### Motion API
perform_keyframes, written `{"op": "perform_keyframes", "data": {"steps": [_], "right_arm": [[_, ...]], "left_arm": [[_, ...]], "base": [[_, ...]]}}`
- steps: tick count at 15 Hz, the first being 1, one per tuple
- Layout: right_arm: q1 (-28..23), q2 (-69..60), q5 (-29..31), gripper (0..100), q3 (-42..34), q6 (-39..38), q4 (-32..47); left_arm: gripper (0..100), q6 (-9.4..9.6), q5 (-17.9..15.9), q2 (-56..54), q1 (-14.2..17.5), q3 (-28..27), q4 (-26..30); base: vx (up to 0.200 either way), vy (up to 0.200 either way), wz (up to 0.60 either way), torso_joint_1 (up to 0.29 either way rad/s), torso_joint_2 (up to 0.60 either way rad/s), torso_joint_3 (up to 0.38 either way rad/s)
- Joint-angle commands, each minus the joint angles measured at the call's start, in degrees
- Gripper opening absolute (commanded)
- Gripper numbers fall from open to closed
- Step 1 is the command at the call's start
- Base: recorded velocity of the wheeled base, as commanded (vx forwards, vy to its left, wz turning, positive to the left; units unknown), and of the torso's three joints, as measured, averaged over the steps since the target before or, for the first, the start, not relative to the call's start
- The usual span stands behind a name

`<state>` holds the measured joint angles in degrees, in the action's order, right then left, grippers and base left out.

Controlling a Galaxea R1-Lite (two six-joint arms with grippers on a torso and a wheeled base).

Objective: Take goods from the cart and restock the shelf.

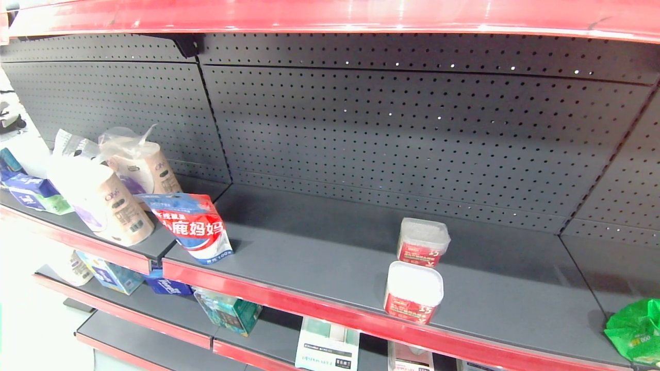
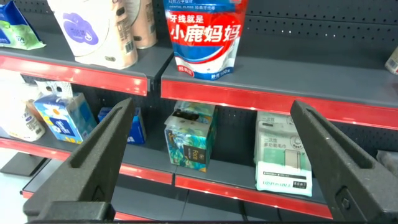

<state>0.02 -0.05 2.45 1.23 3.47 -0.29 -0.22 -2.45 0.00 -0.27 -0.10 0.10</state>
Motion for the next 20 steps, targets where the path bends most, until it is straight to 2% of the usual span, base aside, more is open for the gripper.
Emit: {"op": "perform_keyframes", "data": {"steps": [1,3,4,6,7,9,10,11,12,15,17,19,20], "right_arm": [[0.0,0.1,-3.1,100,0.2,0.0,0.2],[0.1,0.2,-2.4,100,0.2,-2.2,0.5],[0.0,0.2,-3.2,100,0.2,1.8,0.3],[-0.1,0.2,3.8,100,0.0,-5.7,-0.1],[0.0,0.2,5.2,100,-0.3,-6.5,-0.7],[0.0,0.2,12.0,100,-1.1,-5.2,-3.2],[0.0,0.2,12.1,100,-1.1,-4.7,-3.2],[0.0,0.2,11.5,100,-1.1,-0.9,-3.1],[0.1,0.2,10.0,100,-1.1,-1.1,-3.0],[0.0,0.1,10.6,100,-1.1,-8.0,-2.8],[0.1,0.2,10.6,100,-1.1,-4.0,-2.9],[0.1,0.1,-0.9,100,-1.2,-3.6,-1.8],[0.1,0.1,-1.5,100,-0.9,-3.1,1.7]], "left_arm": [[100,-0.04,0.0,0.0,0.0,0.0,0.0],[100,-0.04,0.0,0.0,0.0,0.0,0.0],[100,-0.04,0.1,0.0,0.0,0.0,0.0],[100,-0.04,0.0,0.0,0.0,0.0,0.0],[100,-0.04,0.1,0.0,0.0,0.0,0.0],[100,-0.04,0.1,0.1,0.0,0.0,0.0],[100,-0.04,0.1,0.0,0.0,0.0,0.0],[100,-0.04,0.0,0.0,0.0,0.0,0.0],[100,-0.04,0.0,0.0,0.0,0.0,0.0],[100,-0.04,0.1,0.0,0.0,0.0,0.0],[100,-0.04,0.1,0.0,0.0,0.0,0.0],[100,-0.04,0.1,0.0,0.0,0.0,0.0],[100,-0.04,0.1,0.0,0.0,0.0,0.0]], "base": [[0.0,0.0,0.0,0.0,0.0,0.0],[0.0,0.0,0.0,0.0,0.0,0.0],[0.0,0.0,0.0,0.0,0.0,0.0],[0.0,0.0,0.0,0.0,0.0,0.0],[0.0,0.0,0.0,0.0,0.0,0.0],[0.0,0.0,0.0,0.0,0.0,0.0],[0.0,0.0,0.0,0.0,0.0,0.0],[0.0,0.0,0.0,0.0,0.0,0.0],[0.0,0.0,0.0,0.0,0.0,0.0],[0.0,0.0,0.0,0.0,0.0,0.0],[0.0,0.0,0.0,0.0,0.0,0.0],[0.0,0.0,0.0,0.0,0.0,0.0],[0.0,0.0,0.0,0.0,0.0,0.0]]}}
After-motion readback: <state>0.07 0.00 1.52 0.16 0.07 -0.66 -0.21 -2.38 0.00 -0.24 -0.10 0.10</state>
